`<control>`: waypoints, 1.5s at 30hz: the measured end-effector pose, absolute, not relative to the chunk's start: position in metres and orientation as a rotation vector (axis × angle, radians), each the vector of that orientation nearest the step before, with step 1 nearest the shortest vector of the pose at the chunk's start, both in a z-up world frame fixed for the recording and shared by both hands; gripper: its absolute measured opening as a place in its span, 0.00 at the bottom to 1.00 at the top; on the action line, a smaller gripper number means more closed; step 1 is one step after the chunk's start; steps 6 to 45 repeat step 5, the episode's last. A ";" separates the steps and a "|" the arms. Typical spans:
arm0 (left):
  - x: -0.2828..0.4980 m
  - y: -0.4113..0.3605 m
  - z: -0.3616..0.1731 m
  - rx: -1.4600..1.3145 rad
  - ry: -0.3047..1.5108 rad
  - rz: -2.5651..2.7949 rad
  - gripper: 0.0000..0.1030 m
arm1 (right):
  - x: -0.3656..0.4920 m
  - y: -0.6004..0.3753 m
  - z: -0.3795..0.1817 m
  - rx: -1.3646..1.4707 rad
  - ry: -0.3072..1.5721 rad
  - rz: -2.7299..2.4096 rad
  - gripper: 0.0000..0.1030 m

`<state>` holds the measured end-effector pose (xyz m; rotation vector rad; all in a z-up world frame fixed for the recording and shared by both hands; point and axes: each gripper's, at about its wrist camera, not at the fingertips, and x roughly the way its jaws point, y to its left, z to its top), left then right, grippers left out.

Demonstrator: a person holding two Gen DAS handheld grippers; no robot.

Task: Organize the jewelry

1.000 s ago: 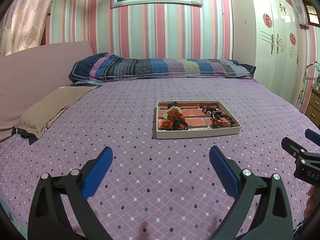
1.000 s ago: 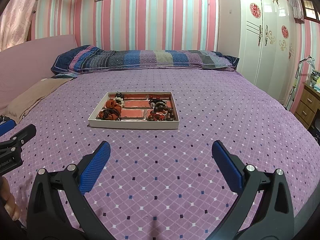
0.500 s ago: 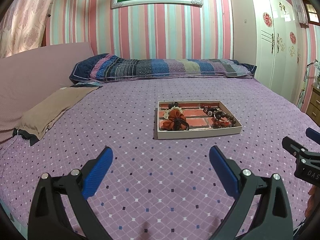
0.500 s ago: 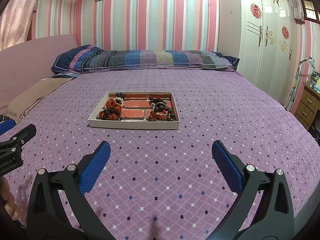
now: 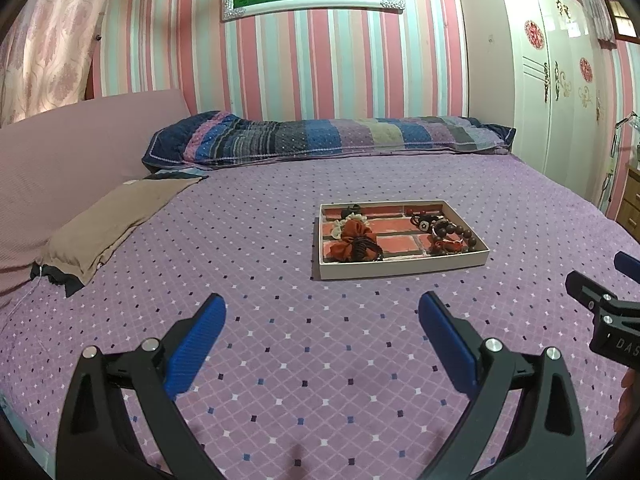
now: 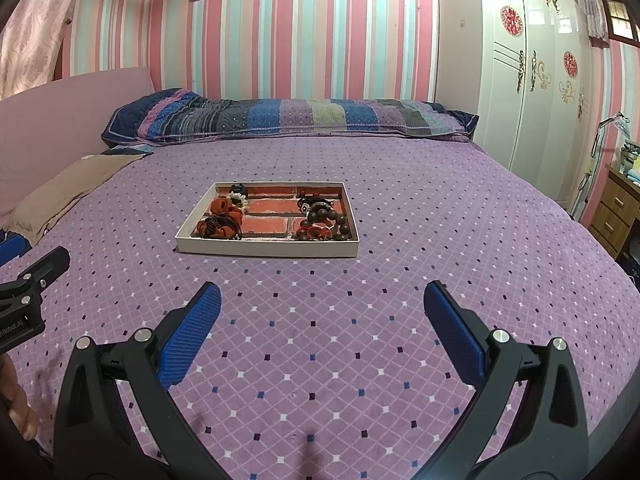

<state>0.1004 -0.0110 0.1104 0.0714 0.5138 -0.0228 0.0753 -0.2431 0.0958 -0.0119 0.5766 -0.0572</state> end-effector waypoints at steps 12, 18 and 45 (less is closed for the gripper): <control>0.102 -0.012 0.108 0.074 0.521 -0.025 0.92 | 0.076 -0.243 0.094 -0.012 0.579 -0.057 0.96; 0.102 -0.012 0.108 0.074 0.521 -0.025 0.92 | 0.076 -0.243 0.094 -0.012 0.579 -0.057 0.96; 0.102 -0.012 0.108 0.074 0.521 -0.025 0.92 | 0.076 -0.243 0.094 -0.012 0.579 -0.057 0.96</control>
